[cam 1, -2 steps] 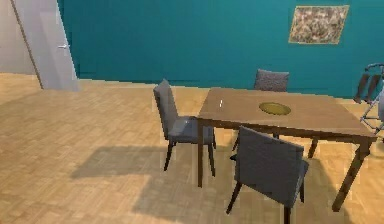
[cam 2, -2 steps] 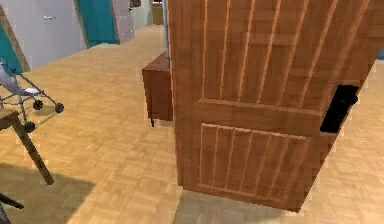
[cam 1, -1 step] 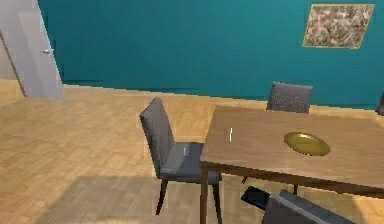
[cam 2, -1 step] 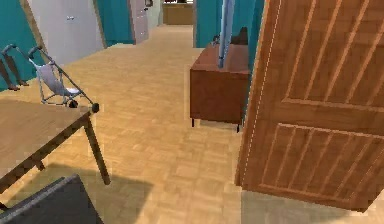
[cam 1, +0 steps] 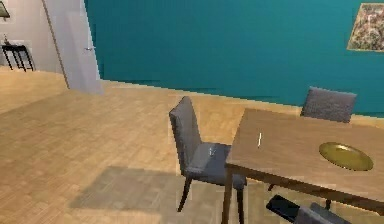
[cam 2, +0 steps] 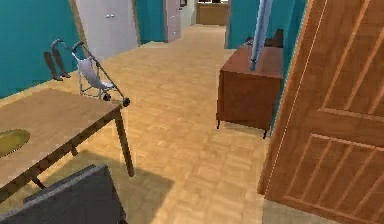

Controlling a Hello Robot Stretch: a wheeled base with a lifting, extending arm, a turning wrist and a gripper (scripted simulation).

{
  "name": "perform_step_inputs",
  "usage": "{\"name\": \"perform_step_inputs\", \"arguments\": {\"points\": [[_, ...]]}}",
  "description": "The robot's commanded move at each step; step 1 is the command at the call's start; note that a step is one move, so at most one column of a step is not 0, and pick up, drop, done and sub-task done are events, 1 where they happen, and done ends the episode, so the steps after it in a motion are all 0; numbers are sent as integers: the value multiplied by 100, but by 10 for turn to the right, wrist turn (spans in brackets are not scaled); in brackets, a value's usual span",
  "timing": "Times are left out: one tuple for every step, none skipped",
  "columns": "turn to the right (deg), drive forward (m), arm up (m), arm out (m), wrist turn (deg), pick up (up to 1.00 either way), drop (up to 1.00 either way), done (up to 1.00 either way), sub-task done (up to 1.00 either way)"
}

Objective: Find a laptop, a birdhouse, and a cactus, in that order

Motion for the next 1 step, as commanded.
{"name": "perform_step_inputs", "arguments": {"points": [[0, 35, 0, 0, 0, 0, 0, 0, 0]]}}
